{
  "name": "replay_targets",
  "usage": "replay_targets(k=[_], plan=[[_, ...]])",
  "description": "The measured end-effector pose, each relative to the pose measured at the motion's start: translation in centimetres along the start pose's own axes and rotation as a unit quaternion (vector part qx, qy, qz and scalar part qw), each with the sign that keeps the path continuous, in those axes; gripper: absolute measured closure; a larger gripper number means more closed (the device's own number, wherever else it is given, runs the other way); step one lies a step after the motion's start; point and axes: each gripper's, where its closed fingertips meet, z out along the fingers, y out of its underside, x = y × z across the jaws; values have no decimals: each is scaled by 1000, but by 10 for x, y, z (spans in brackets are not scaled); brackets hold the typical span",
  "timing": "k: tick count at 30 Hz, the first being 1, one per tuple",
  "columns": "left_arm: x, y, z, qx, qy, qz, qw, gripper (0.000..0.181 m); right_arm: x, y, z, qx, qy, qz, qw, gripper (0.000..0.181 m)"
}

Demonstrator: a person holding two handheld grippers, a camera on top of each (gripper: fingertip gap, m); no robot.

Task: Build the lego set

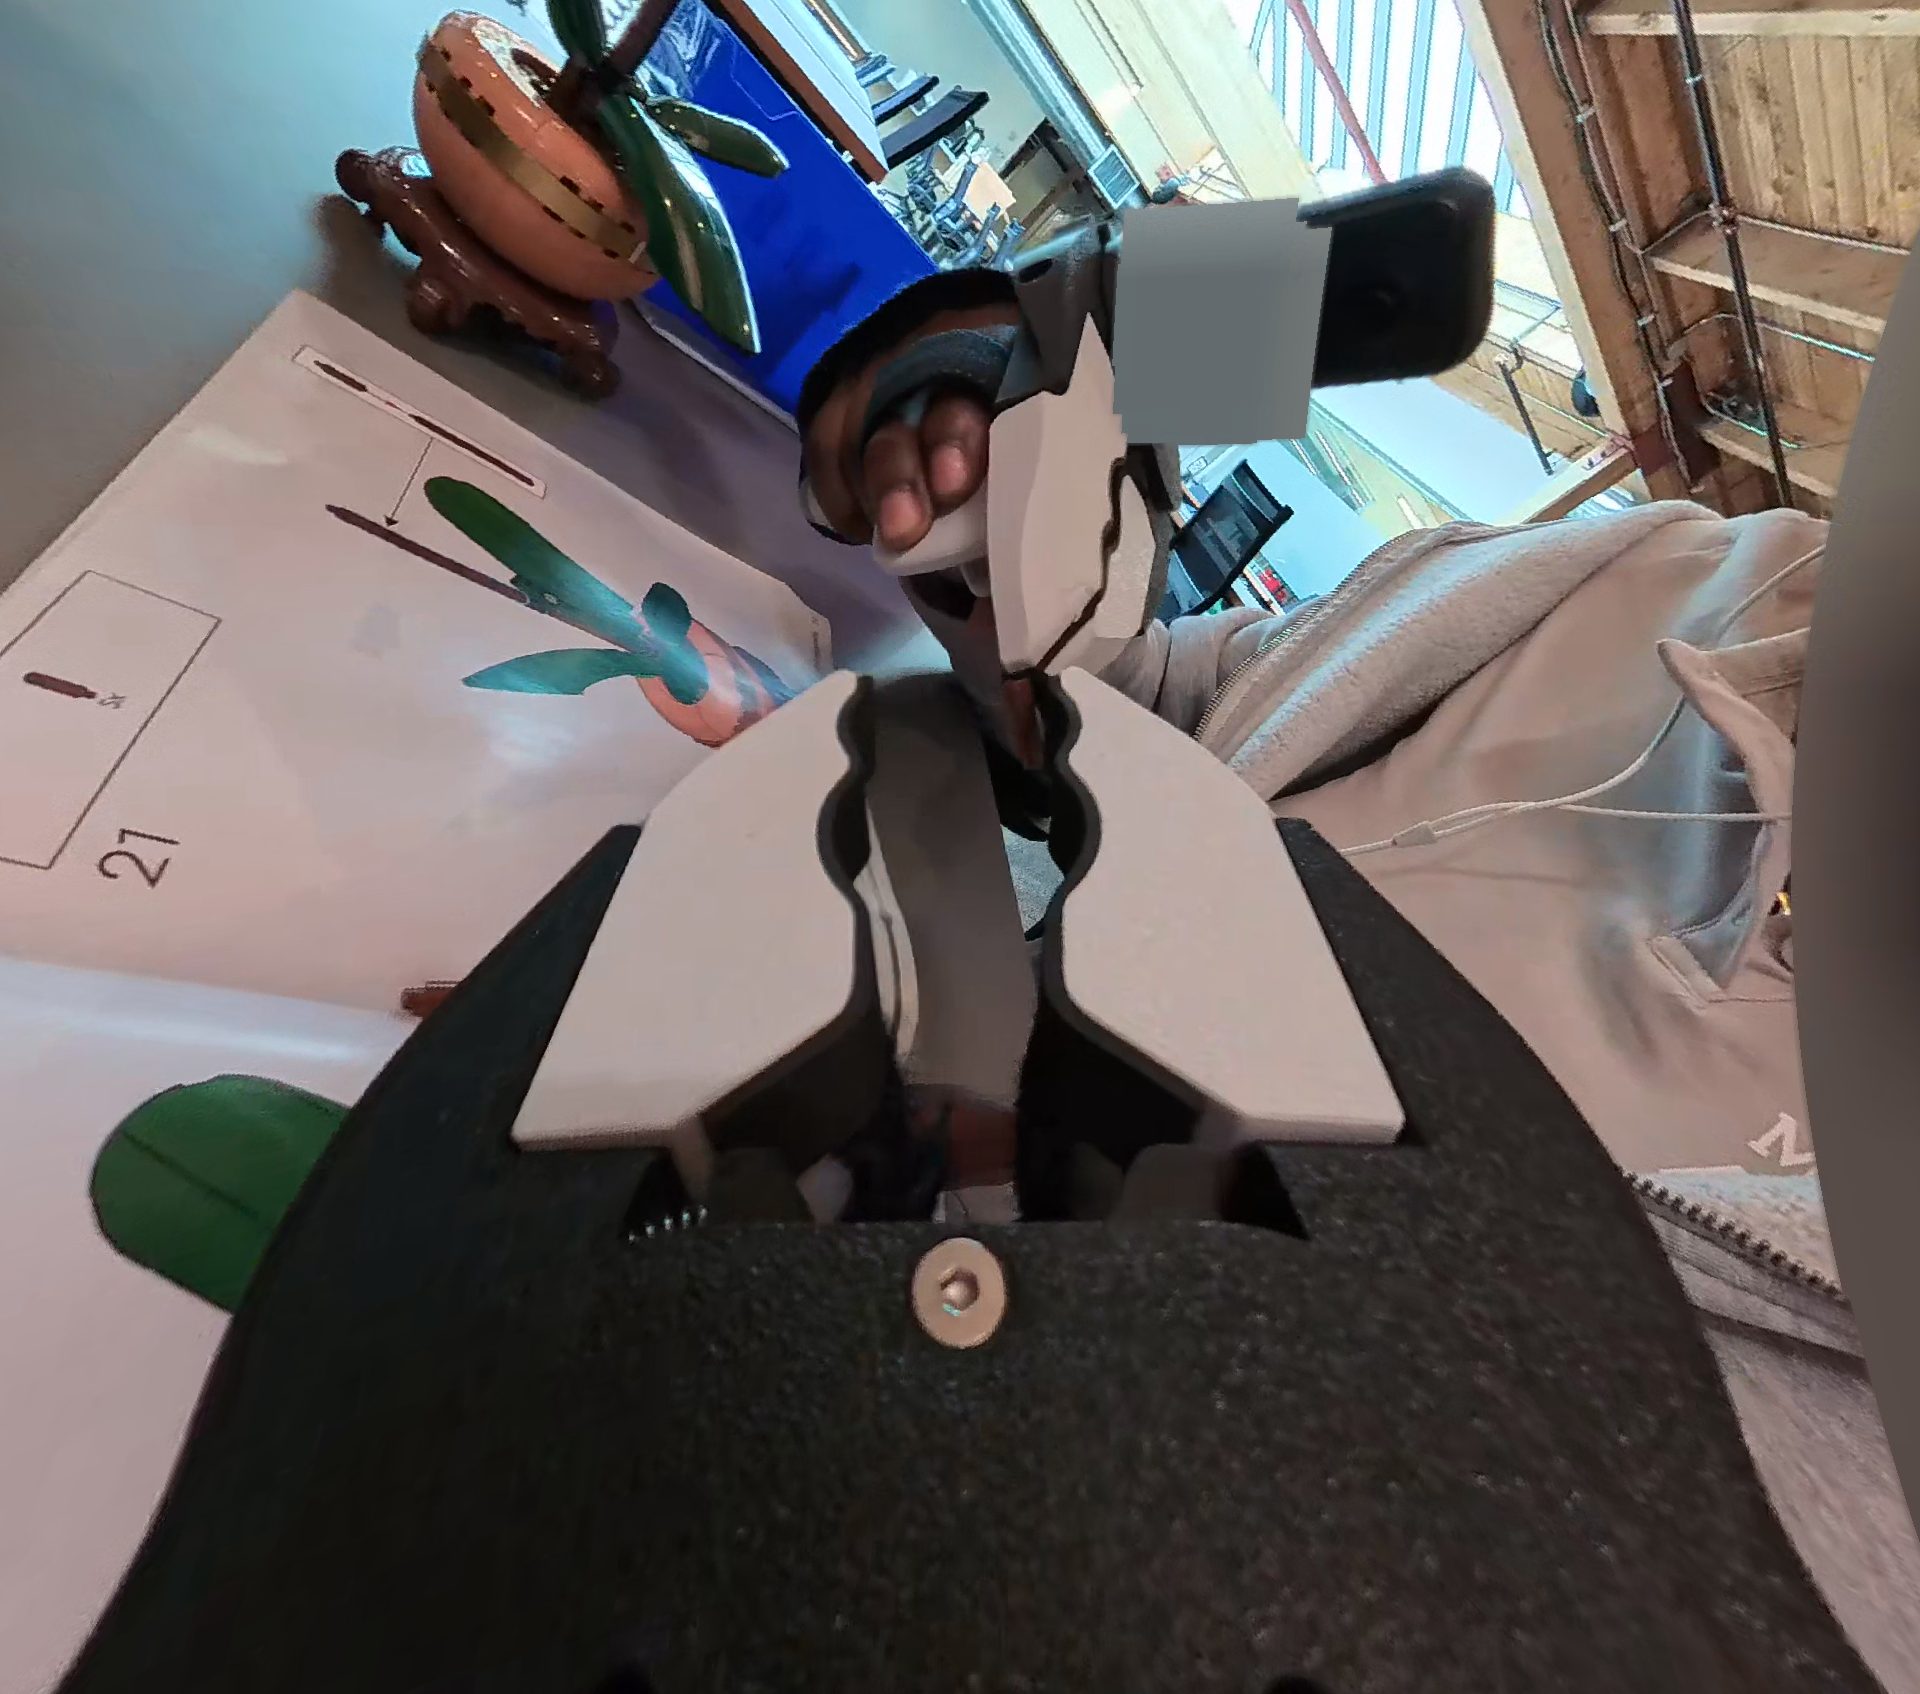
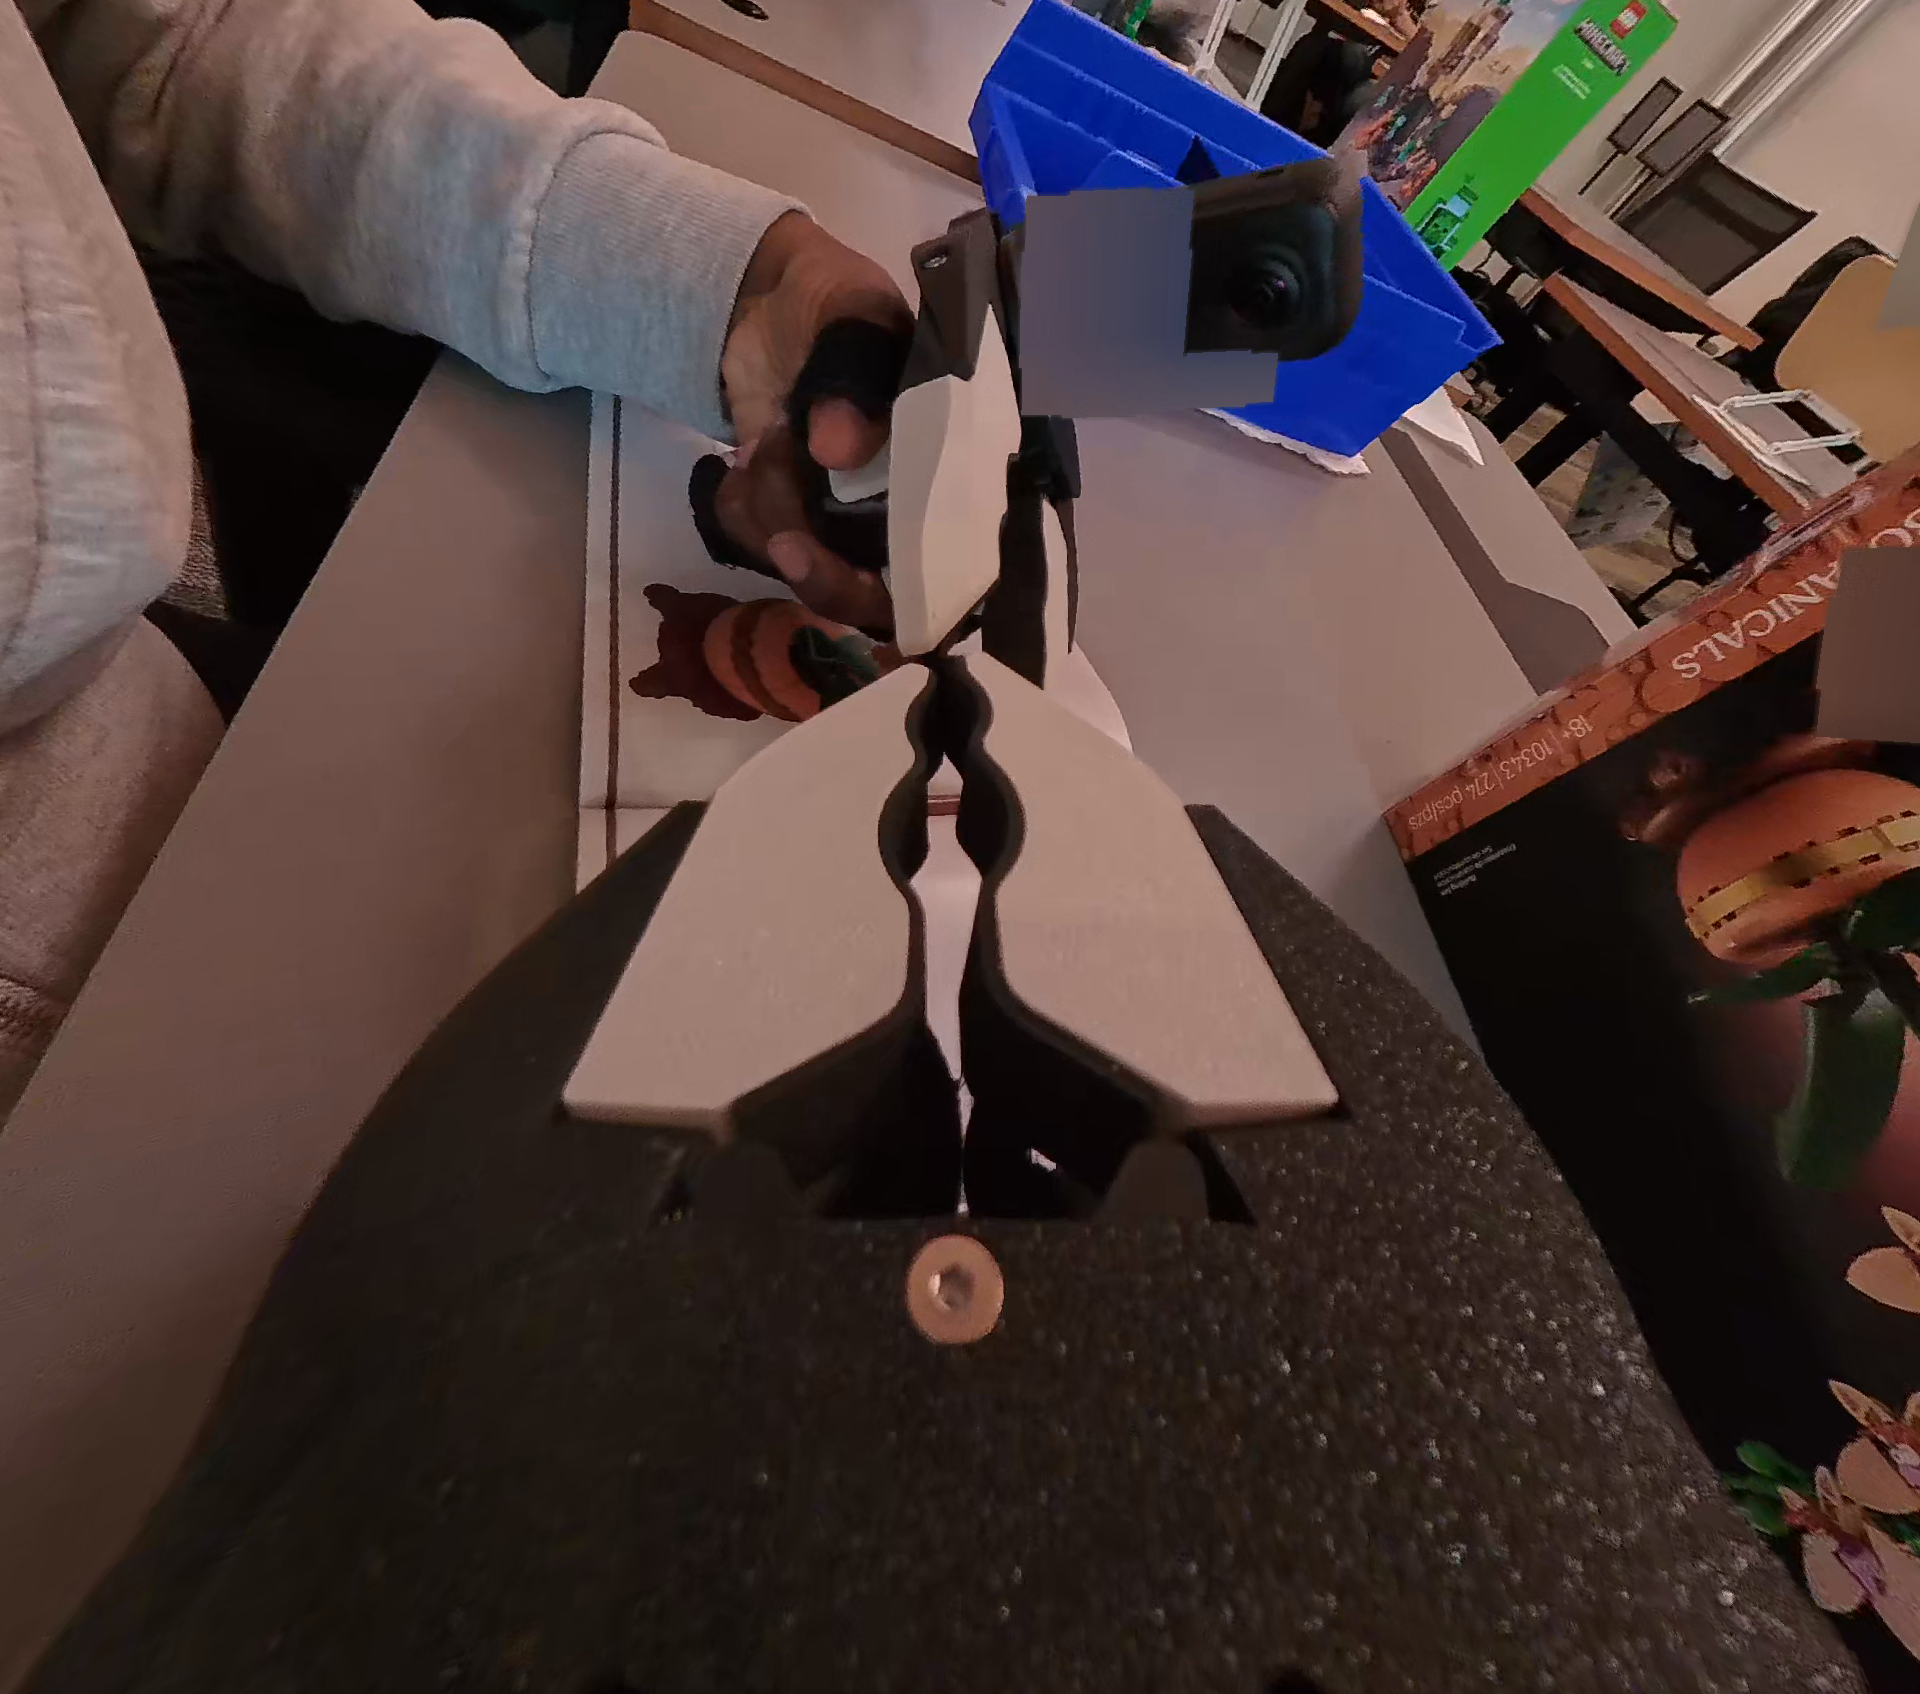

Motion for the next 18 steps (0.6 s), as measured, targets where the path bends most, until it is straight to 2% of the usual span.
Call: replay_targets(k=[6, 7, 8, 9, 12, 16, 18], plan=[[-3, 1, 1, 4, 9, -15, 1000, 149, 0, 2, -2, 0, 13, -1, 1000, 181], [-2, -1, 0, 10, 13, -15, 1000, 148, 1, 5, -2, -6, 19, 0, 1000, 181], [-1, -5, -3, 23, 22, -18, 999, 139, 4, 10, -4, -17, 29, -1, 999, 181], [-1, -12, -9, 44, 23, -21, 999, 140, 5, 13, -7, -18, 32, 5, 999, 181], [-11, -16, -23, 55, -22, 0, 998, 144, 3, 26, -11, -34, 27, 31, 999, 181], [-8, -4, -25, 4, -64, 50, 997, 144, -24, 55, -9, -114, -93, 113, 983, 181], [-7, 0, -27, -18, -98, 82, 992, 144, -28, 61, -7, -148, -125, 107, 975, 177]])
